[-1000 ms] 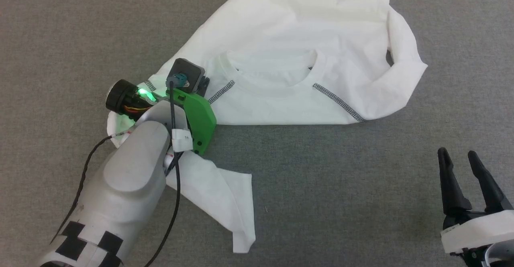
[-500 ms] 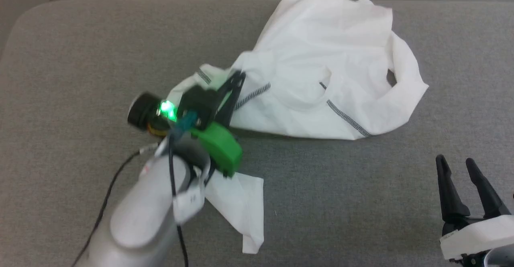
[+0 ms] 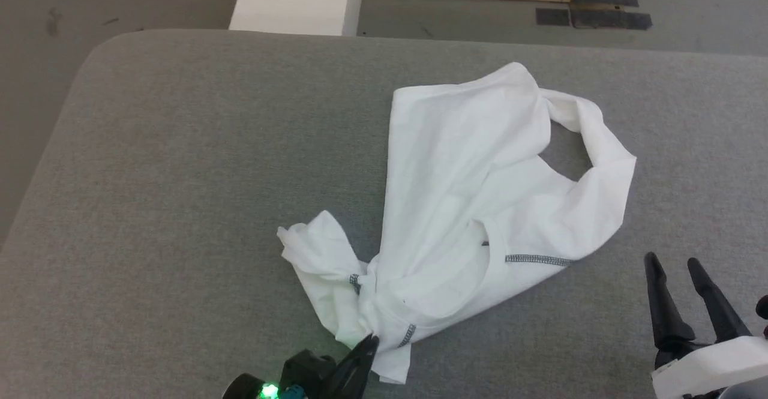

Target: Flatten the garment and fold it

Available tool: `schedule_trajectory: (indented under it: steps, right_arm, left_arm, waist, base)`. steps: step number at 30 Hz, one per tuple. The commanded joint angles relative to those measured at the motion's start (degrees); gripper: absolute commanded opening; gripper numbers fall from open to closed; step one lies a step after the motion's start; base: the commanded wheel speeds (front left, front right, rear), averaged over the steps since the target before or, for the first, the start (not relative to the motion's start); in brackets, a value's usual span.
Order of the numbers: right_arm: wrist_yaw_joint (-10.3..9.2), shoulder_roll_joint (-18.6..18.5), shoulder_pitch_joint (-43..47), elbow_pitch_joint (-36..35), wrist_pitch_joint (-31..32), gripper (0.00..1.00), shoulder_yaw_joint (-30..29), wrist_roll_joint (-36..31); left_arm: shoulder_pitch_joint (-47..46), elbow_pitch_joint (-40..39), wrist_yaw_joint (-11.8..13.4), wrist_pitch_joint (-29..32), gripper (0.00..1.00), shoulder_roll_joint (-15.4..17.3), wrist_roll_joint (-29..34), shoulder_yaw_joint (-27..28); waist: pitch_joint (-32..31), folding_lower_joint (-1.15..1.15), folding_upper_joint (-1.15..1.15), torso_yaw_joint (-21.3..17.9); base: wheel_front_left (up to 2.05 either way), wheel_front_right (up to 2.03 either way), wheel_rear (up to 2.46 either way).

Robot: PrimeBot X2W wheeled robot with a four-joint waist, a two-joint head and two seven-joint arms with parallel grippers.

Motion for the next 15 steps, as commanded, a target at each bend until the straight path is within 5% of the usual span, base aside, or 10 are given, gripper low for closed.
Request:
schedule_trajectory:
  steps: [1, 2, 3, 11, 15]
  right_arm:
    - [-0.08, 0.0, 0.6, 0.1, -0.2, 1.00, 0.2, 0.3]
    - [-0.08, 0.0, 0.6, 0.1, -0.1, 1.00, 0.4, 0.3]
    - [-0.08, 0.0, 0.5, 0.1, -0.1, 1.00, 0.5, 0.2]
    - [-0.08, 0.0, 0.1, 0.4, -0.2, 1.00, 0.9, 0.4]
    - [-0.08, 0.0, -0.1, 0.8, -0.4, 1.00, 1.3, 0.7]
  left_arm:
    - [-1.2, 0.0, -0.4, 0.2, 0.49, 0.5, -0.1, 0.6]
    - [-1.7, -0.3, -0.5, 0.3, 0.89, 0.5, -0.4, 1.0]
    - [-2.7, -0.5, -0.8, 0.9, 1.00, 1.0, -0.2, 1.1]
    - [-14.5, -5.1, -4.4, 7.7, 1.00, 3.7, -0.9, 3.7]
    - [-20.9, -1.4, -5.9, 13.3, 1.00, 2.2, 0.7, 1.2]
  waist:
    - [-1.1, 0.00, 0.00, 1.1]
    - [-1.2, 0.00, 0.00, 1.2]
    - [-1.4, 0.00, 0.00, 1.3]
    - [-1.0, 0.00, 0.00, 0.0]
    - [0.3, 0.00, 0.00, -1.6]
  base:
    - [0.00, 0.00, 0.00]
    - [0.00, 0.00, 0.00]
    - [0.00, 0.00, 0.00]
    - [0.00, 0.00, 0.00]
    - [0.00, 0.00, 0.00]
